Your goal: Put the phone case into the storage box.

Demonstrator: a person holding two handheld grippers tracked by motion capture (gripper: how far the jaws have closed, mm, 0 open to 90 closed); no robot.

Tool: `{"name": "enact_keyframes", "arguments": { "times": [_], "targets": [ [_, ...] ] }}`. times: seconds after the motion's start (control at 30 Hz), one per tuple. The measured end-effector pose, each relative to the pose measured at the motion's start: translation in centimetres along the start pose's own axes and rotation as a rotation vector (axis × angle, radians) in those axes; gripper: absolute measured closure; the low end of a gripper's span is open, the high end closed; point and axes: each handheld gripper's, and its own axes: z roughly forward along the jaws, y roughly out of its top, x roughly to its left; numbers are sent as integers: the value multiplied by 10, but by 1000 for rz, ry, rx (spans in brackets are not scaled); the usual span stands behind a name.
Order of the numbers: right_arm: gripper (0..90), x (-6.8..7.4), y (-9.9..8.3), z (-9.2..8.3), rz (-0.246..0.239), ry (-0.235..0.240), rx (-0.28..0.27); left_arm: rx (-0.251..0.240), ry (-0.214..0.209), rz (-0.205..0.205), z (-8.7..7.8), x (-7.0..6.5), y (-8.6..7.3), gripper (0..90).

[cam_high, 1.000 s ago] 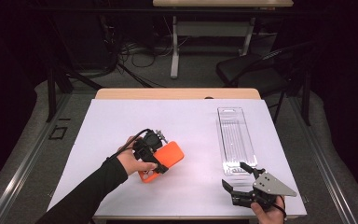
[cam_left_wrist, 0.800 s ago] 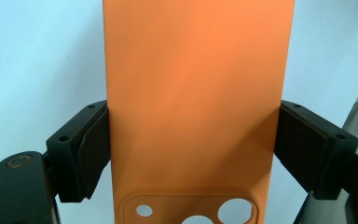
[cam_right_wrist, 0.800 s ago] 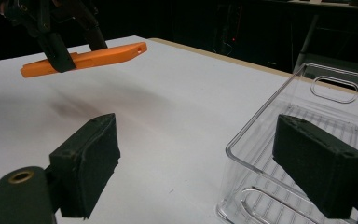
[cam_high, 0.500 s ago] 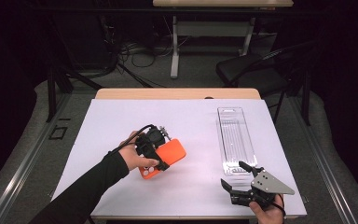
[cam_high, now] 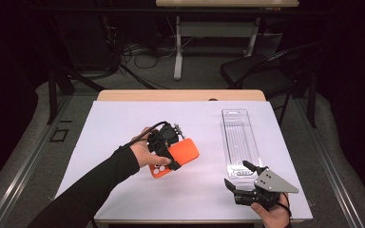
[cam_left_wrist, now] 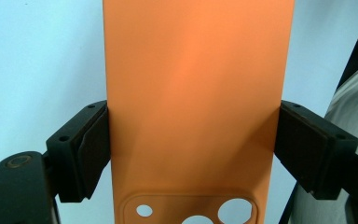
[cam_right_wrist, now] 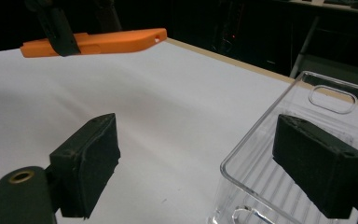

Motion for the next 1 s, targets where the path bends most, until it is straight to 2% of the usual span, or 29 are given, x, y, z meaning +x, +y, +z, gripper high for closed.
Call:
{"name": "enact_keyframes", "arguments": {
  "times": [0.07,0.27,0.6,1.0],
  "targets": [
    [142,-1,2,1,-5,13,0,-1,-5,-2,0,-1,1,164],
    [144,0,4,6,-30,1,37,4,-2,0,-2,-1,0,164],
    [146,0,10,11,-74,5,50,22,-6,10,-4,1,0,164],
    [151,5,24,27,-208,21,92,38,7,31,-11,-1,11,164]
  ]
}}
